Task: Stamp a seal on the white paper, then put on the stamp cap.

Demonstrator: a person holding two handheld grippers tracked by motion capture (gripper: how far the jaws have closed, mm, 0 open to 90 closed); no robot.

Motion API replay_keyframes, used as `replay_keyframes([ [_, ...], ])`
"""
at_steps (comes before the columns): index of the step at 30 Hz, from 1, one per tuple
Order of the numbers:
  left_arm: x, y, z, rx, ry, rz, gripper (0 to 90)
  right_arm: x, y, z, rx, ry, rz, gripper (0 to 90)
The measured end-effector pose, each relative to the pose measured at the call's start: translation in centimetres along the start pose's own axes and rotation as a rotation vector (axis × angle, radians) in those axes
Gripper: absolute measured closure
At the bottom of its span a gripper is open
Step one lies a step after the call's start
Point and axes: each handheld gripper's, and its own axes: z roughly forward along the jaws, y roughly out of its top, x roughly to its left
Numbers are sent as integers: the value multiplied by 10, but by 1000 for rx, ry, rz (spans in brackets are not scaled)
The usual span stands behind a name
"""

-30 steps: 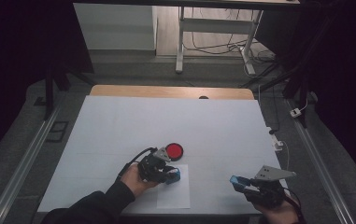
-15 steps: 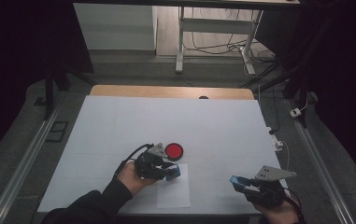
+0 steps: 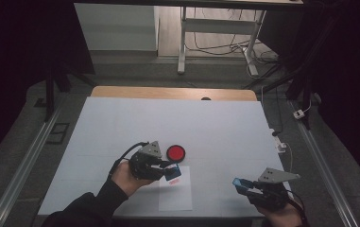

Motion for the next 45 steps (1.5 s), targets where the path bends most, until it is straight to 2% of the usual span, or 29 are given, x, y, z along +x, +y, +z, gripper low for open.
replay_keyframes([
  [11,-2,0,-18,-76,-34,-1,701,0,0,0,1,0,0,682],
  [21,-3,0,-29,-119,-44,12,701,0,0,0,1,0,0,682],
  [33,-4,0,-30,-129,-46,19,701,0,0,0,0,-3,-2,682],
  [45,-5,1,-31,-144,-49,43,702,4,4,-3,-53,12,-4,683],
])
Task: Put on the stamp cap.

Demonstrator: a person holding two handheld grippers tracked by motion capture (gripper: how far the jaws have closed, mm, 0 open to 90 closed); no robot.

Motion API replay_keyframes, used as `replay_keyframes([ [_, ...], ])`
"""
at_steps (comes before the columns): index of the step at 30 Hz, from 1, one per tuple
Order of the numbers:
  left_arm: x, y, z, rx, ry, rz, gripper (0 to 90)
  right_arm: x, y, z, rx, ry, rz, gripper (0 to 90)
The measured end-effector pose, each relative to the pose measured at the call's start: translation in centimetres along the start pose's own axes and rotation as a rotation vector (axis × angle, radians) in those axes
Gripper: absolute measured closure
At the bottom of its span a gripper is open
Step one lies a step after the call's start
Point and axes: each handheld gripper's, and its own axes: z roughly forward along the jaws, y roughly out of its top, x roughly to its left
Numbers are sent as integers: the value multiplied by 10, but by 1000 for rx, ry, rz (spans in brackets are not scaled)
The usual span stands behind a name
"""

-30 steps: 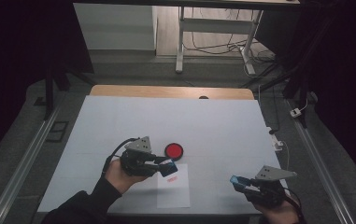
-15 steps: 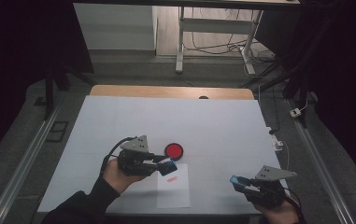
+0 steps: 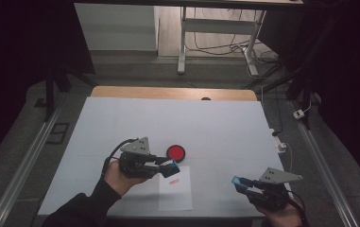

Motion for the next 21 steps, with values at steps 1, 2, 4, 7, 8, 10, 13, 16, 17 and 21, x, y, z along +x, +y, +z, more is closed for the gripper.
replay_keyframes([
  [1,0,0,0,0,0,0,702,1,1,0,-3,2,-3,682],
  [2,0,0,0,0,-3,0,702,2,2,1,-3,8,-4,683],
  [4,0,0,-1,-1,-1,3,702,4,4,2,-8,20,-12,682],
  [7,0,0,-2,-5,-2,3,702,7,6,4,-10,37,-21,682],
  [8,0,0,-2,-7,-2,4,702,7,7,4,-4,35,-23,682],
  [10,1,0,-2,-7,-3,6,702,8,8,6,-13,53,-21,682],
  [13,1,0,-3,-6,-5,8,702,9,11,7,-16,74,-30,682],
  [16,1,0,-4,-10,-4,11,701,11,14,11,-14,103,-35,682],
  [17,1,0,-4,-11,-4,11,701,11,15,13,-8,115,-35,682],
  [21,2,0,-6,-12,-7,18,702,14,20,20,8,146,-52,683],
])
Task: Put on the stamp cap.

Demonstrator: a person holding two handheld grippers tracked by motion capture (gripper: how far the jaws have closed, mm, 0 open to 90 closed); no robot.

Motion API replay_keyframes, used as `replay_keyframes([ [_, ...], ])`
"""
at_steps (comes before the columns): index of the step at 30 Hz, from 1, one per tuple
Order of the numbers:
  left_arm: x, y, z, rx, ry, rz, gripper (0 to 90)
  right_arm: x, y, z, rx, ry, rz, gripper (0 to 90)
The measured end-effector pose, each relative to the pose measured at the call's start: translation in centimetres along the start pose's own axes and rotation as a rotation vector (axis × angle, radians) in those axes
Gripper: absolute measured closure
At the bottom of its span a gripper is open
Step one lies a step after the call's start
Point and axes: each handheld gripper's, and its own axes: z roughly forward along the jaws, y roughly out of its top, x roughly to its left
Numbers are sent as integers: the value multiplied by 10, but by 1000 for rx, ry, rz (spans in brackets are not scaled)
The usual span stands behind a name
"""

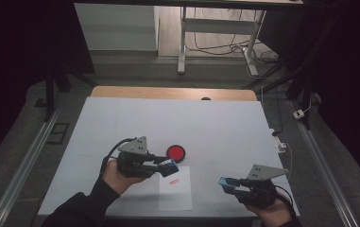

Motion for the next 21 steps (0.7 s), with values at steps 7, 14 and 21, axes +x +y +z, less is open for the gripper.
replay_keyframes([
  [7,1,-1,0,3,-8,9,701,6,10,13,0,28,-37,682],
  [14,3,-2,0,4,-11,8,701,9,16,23,-14,53,-52,683],
  [21,2,-1,2,10,-13,25,701,11,22,32,-20,80,-86,682],
])
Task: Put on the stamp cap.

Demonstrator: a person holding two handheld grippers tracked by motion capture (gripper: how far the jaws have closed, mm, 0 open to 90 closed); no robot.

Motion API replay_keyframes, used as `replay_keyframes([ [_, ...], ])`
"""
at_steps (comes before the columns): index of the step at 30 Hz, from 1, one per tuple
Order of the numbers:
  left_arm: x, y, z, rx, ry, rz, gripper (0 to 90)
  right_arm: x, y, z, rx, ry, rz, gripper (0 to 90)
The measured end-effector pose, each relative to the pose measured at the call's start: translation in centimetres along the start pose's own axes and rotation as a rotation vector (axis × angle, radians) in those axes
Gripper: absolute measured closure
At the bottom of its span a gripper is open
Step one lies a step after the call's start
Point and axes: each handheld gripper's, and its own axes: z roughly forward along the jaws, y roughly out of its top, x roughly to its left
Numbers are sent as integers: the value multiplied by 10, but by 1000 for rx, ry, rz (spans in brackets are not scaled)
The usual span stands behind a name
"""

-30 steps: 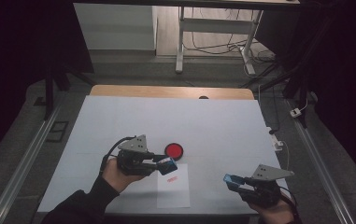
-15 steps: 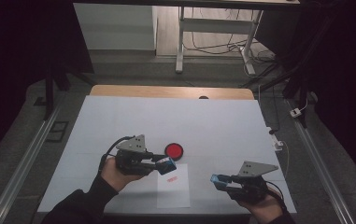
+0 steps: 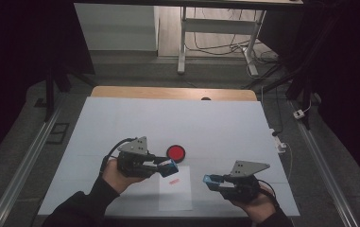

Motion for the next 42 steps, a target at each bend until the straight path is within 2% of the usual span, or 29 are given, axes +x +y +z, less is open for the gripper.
replay_keyframes([
  [15,-3,3,3,12,-15,42,701,2,14,24,4,84,-56,682],
  [24,-4,5,7,21,-28,70,702,1,20,43,-7,143,-68,682],
  [35,-4,7,9,16,-56,113,702,-4,25,58,-11,228,-80,681],
  [42,-4,8,11,10,-63,141,702,-4,29,67,-13,255,-97,681],
])
